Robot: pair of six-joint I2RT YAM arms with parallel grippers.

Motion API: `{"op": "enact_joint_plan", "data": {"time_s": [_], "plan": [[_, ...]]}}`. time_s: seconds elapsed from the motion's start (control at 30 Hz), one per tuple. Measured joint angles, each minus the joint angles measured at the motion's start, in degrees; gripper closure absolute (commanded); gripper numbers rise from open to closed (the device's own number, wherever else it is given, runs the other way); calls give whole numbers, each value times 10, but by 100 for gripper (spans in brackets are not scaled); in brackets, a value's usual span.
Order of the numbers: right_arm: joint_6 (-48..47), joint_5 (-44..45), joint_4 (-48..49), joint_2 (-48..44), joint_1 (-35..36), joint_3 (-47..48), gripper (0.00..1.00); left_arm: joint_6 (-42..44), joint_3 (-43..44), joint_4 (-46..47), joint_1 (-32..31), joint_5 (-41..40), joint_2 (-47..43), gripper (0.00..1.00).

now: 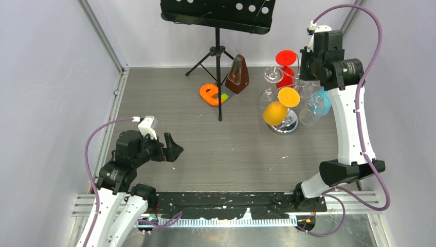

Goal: Take the wine glass off the wine glass rack
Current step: Pick up the wine rack from the center of the board.

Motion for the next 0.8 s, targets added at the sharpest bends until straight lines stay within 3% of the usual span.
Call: {"op": "enact_joint_plan", "data": {"time_s": [0.4, 0.8], "plan": [[3, -3, -24, 21, 14, 44, 94, 0, 0, 0, 0, 0, 0, 1], [3, 10, -46, 23, 90, 84, 94, 0, 0, 0, 0, -5, 0, 1]]}}
